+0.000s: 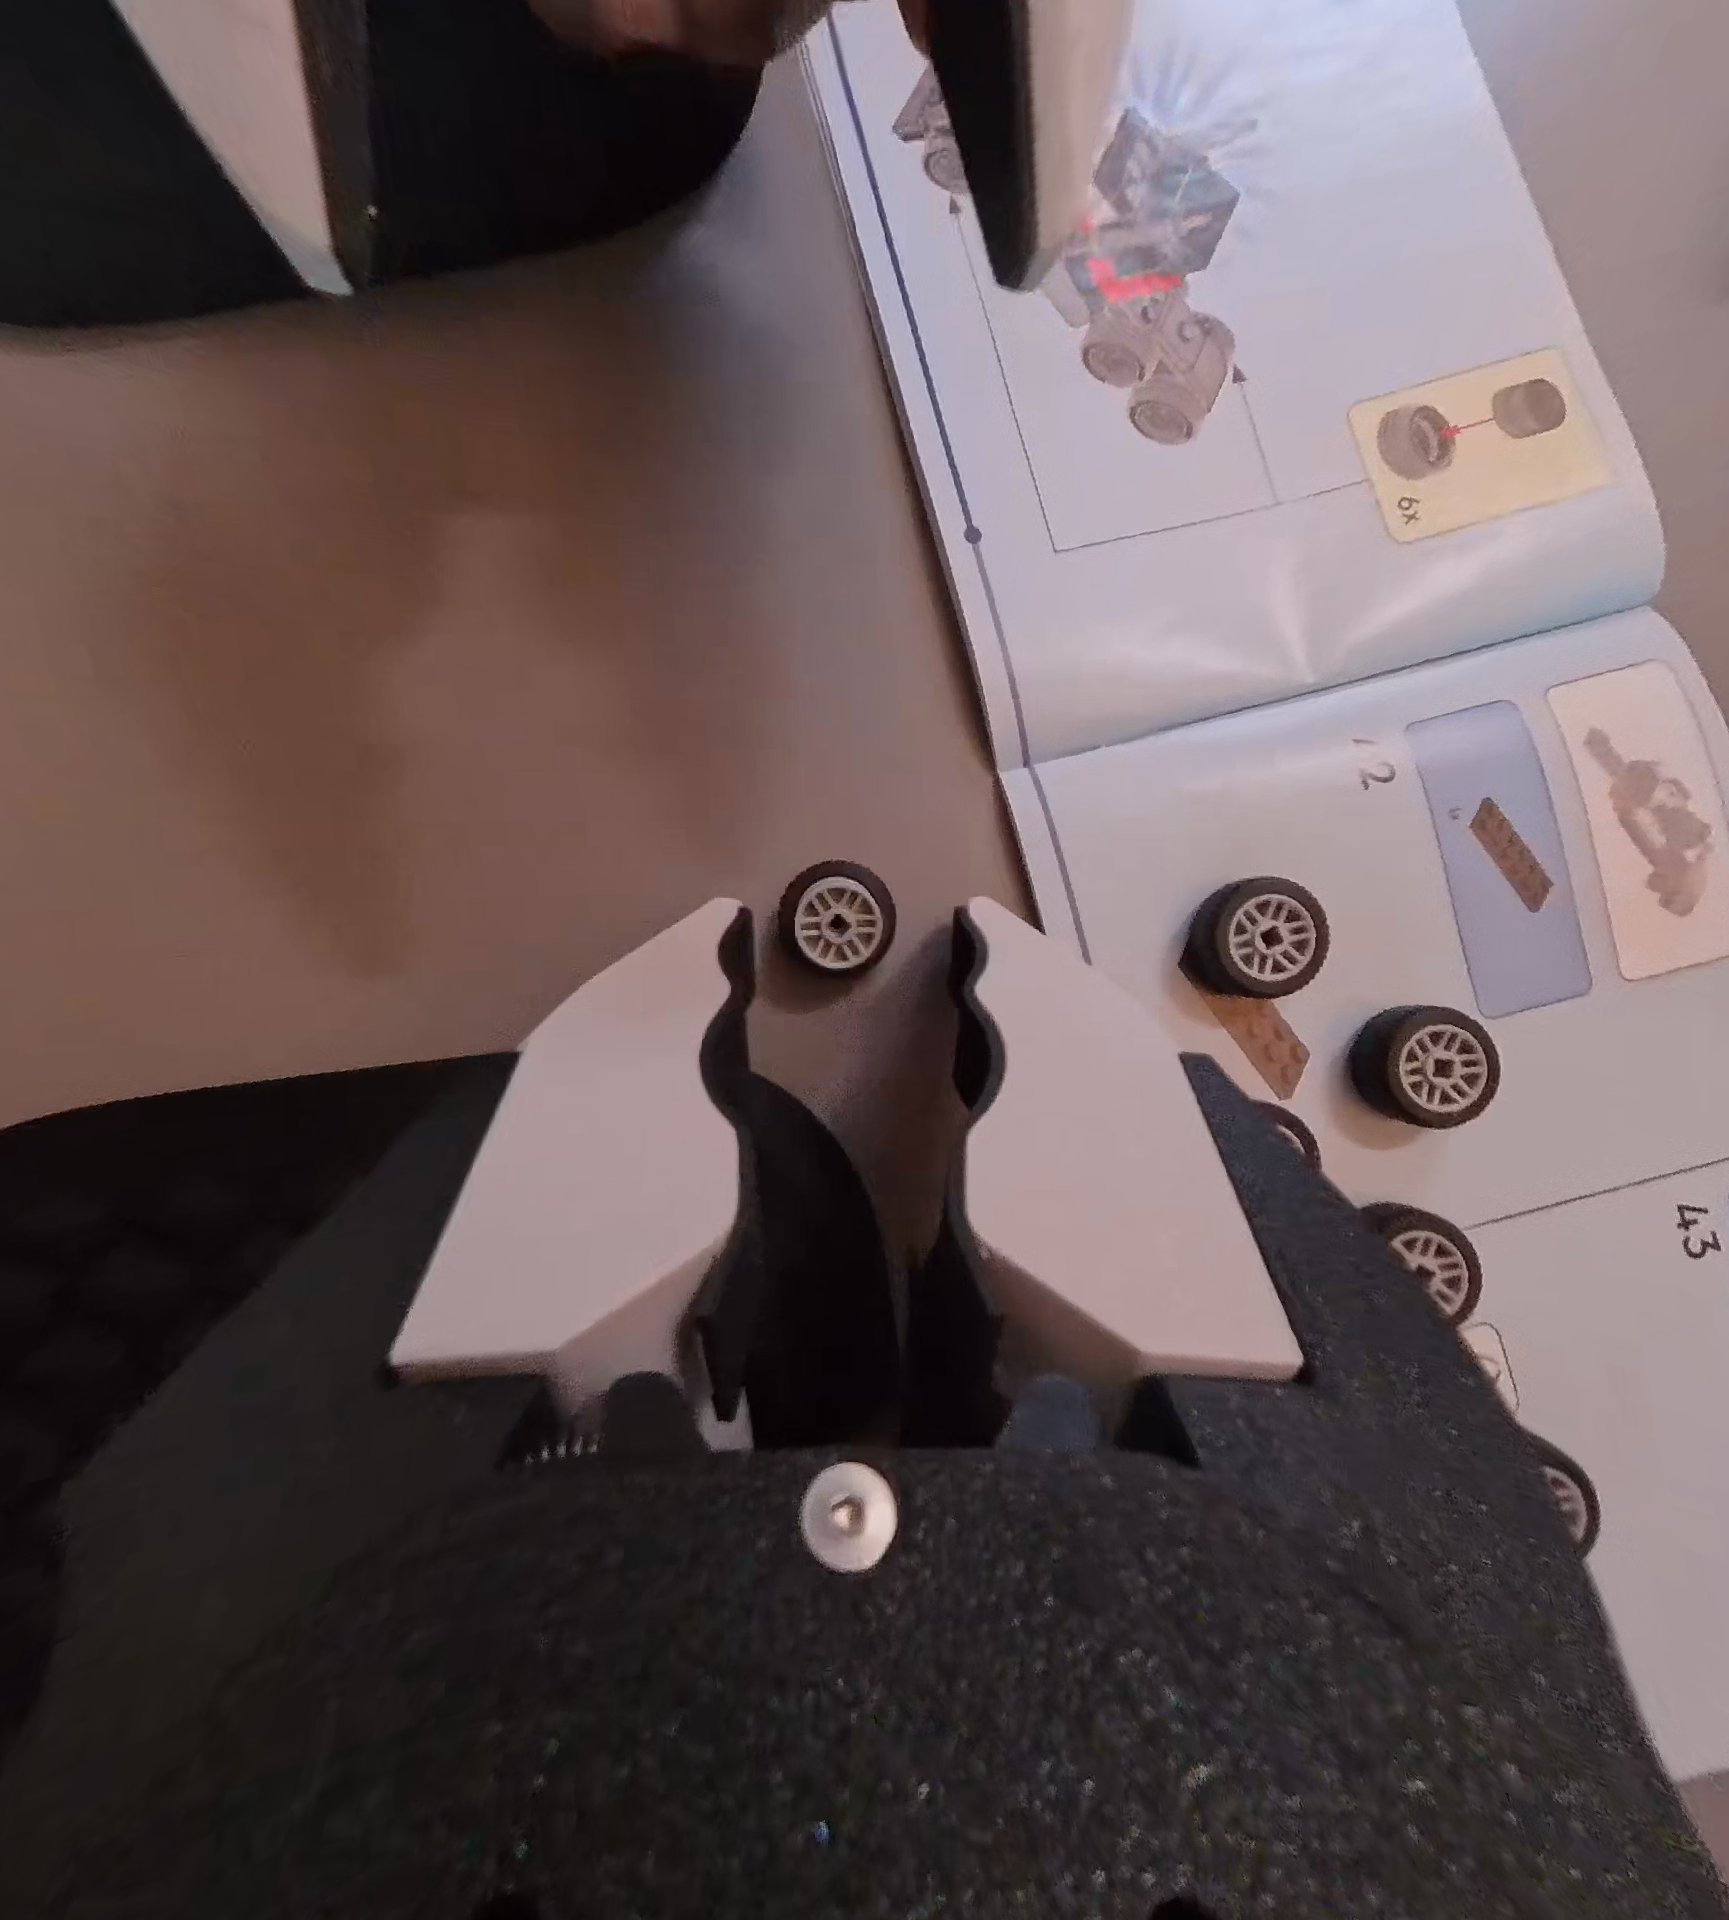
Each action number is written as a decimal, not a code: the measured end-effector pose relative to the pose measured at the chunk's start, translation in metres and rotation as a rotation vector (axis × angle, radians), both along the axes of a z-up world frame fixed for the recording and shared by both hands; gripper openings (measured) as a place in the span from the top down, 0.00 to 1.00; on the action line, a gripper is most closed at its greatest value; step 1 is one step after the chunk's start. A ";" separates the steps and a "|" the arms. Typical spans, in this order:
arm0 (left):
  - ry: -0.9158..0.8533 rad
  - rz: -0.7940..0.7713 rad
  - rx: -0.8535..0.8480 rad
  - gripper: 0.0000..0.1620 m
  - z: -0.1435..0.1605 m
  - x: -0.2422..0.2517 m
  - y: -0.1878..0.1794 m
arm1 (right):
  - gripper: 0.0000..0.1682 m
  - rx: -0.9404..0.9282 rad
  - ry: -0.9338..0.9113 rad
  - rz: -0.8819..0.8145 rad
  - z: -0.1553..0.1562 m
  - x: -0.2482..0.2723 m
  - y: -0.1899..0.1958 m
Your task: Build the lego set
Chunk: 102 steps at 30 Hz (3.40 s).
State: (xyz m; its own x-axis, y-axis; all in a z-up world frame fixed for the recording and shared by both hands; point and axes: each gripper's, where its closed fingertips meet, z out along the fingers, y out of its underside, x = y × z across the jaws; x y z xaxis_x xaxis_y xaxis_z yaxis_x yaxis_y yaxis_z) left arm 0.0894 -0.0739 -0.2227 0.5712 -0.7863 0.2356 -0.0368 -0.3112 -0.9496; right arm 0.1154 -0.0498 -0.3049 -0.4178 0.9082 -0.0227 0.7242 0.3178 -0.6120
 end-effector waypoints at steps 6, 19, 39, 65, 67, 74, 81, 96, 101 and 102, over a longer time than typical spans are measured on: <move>-0.052 0.214 -0.013 0.50 0.005 -0.022 0.019 | 0.87 0.182 0.247 -0.040 0.033 -0.020 0.012; -0.471 0.175 -0.032 0.88 0.049 -0.010 0.016 | 0.87 0.581 0.701 -0.097 0.129 -0.055 -0.008; -0.517 -0.144 0.161 0.90 0.083 0.008 -0.028 | 0.81 -0.592 0.805 0.013 0.168 -0.035 -0.050; -0.102 0.087 0.389 0.91 0.070 0.011 -0.016 | 0.91 -0.403 0.984 -0.201 0.159 -0.031 -0.040; -0.023 0.128 0.371 0.91 0.059 0.008 -0.009 | 0.91 -0.346 0.948 -0.233 0.149 -0.033 -0.035; -0.284 -0.041 0.286 0.91 0.069 0.012 -0.024 | 0.91 -0.633 0.957 -0.132 0.159 -0.030 -0.047; -0.390 -0.103 0.259 0.92 0.080 0.009 -0.031 | 0.91 -0.595 0.940 -0.063 0.164 -0.030 -0.053; -0.247 0.096 0.217 0.93 0.060 0.007 -0.012 | 0.93 0.102 0.874 -0.183 0.147 -0.027 -0.037; -0.353 -0.008 0.179 0.93 0.060 0.007 -0.019 | 1.00 -0.225 0.903 -0.095 0.151 -0.028 -0.046; -0.358 -0.018 0.193 0.93 0.063 0.008 -0.021 | 1.00 -0.271 0.933 -0.078 0.157 -0.027 -0.046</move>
State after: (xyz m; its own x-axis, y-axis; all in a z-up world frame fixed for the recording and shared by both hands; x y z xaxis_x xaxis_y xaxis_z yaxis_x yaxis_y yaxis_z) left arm 0.0970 -0.0947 -0.1597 0.4660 -0.8444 0.2642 0.3027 -0.1284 -0.9444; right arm 0.0881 -0.0962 -0.1483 -0.3127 0.9470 0.0740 -0.0752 0.0530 -0.9958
